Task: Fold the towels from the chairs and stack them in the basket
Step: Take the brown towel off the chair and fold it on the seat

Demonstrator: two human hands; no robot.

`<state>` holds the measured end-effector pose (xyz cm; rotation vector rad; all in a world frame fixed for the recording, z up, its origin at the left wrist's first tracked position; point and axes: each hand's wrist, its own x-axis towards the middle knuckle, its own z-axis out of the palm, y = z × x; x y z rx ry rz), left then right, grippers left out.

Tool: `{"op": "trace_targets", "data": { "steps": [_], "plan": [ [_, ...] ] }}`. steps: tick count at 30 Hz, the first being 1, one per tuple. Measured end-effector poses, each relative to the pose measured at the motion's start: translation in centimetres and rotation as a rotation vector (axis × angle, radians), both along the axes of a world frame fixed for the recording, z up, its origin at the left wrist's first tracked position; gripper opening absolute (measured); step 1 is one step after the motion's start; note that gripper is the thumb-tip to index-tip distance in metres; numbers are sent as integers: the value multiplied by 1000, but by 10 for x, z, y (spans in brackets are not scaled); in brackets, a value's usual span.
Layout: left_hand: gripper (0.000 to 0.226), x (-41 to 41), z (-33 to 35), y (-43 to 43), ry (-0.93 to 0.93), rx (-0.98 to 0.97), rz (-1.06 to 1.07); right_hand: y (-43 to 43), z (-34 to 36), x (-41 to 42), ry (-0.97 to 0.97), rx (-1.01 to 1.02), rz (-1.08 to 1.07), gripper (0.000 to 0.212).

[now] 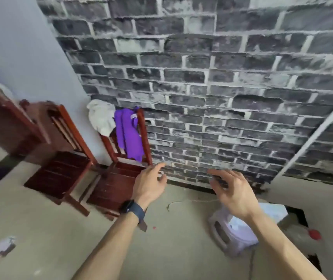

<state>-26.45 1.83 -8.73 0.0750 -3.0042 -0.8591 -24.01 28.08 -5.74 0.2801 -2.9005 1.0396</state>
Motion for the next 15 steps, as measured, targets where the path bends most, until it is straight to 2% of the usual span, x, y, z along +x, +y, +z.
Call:
{"op": "trace_targets", "data": {
  "steps": [7, 12, 15],
  "plan": [
    [45, 47, 26, -190, 47, -52, 357, -186, 6, -37, 26, -34, 366, 25],
    [42, 73, 38, -286, 77, 13, 581, -294, 14, -64, 25, -21, 555, 27],
    [42, 76, 47, -331, 77, -14, 681, -352, 21, -89, 57, -15, 658, 28]
  ]
}}
